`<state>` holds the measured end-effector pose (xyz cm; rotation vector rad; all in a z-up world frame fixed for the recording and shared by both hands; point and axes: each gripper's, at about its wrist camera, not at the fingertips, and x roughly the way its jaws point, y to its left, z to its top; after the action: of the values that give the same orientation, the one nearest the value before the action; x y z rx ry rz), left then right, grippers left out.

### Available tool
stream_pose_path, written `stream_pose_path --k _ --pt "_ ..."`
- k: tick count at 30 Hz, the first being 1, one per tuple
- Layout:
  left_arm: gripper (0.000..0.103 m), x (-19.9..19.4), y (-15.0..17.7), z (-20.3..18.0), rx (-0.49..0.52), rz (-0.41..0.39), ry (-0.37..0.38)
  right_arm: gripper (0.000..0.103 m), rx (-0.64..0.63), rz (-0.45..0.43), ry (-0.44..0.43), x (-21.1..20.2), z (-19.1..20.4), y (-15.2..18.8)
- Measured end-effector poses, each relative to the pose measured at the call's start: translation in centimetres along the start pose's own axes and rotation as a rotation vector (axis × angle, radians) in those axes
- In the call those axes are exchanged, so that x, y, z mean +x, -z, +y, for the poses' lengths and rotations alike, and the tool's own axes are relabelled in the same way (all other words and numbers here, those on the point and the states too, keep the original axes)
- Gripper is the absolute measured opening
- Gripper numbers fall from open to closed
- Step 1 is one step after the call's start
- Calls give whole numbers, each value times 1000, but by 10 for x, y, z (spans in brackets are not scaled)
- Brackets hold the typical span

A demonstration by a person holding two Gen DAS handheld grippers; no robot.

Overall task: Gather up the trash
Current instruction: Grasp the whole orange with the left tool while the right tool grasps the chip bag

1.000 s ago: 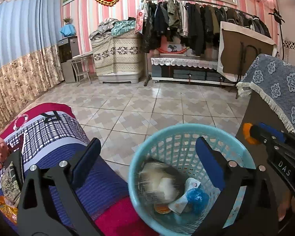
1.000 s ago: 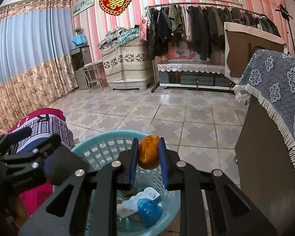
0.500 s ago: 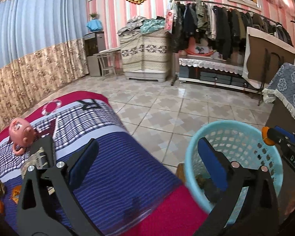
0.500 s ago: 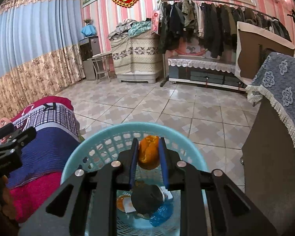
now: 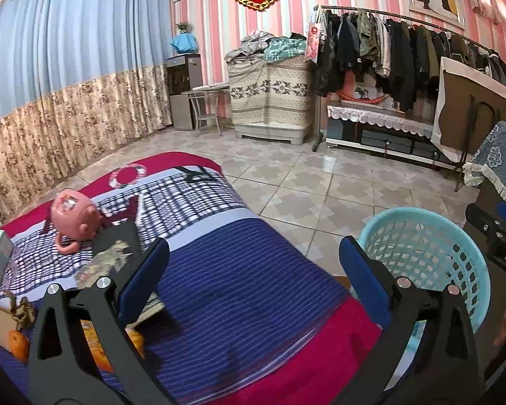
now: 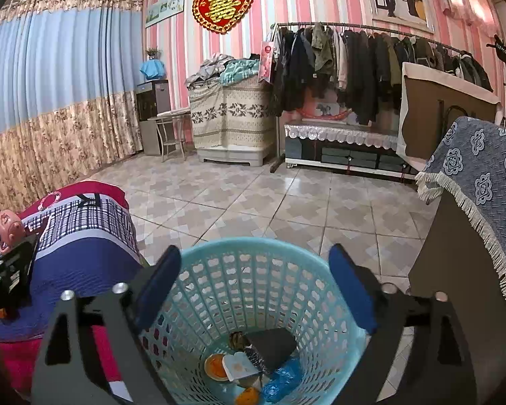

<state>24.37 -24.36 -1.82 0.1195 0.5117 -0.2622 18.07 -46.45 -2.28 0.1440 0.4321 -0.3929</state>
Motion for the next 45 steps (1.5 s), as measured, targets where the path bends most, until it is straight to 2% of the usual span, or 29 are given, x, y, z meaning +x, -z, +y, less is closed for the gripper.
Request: stream_pose_path --k 6,15,23,32,42,45 --pt "97 -20 4 33 -31 -8 -36 94 -4 -1 -21 -5 16 -2" --pt "97 -51 22 103 -98 2 -133 96 -91 -6 -88 -17 71 2" --pt "97 -73 48 161 -137 33 -232 96 -171 6 -197 -32 125 15" --pt "97 -95 89 210 -161 82 -306 96 -208 53 -286 -41 158 34" --pt "97 -100 139 262 -272 191 -361 96 -274 90 -309 -39 183 47" --pt "97 -91 146 273 -326 232 -349 96 -275 105 -317 -36 190 49"
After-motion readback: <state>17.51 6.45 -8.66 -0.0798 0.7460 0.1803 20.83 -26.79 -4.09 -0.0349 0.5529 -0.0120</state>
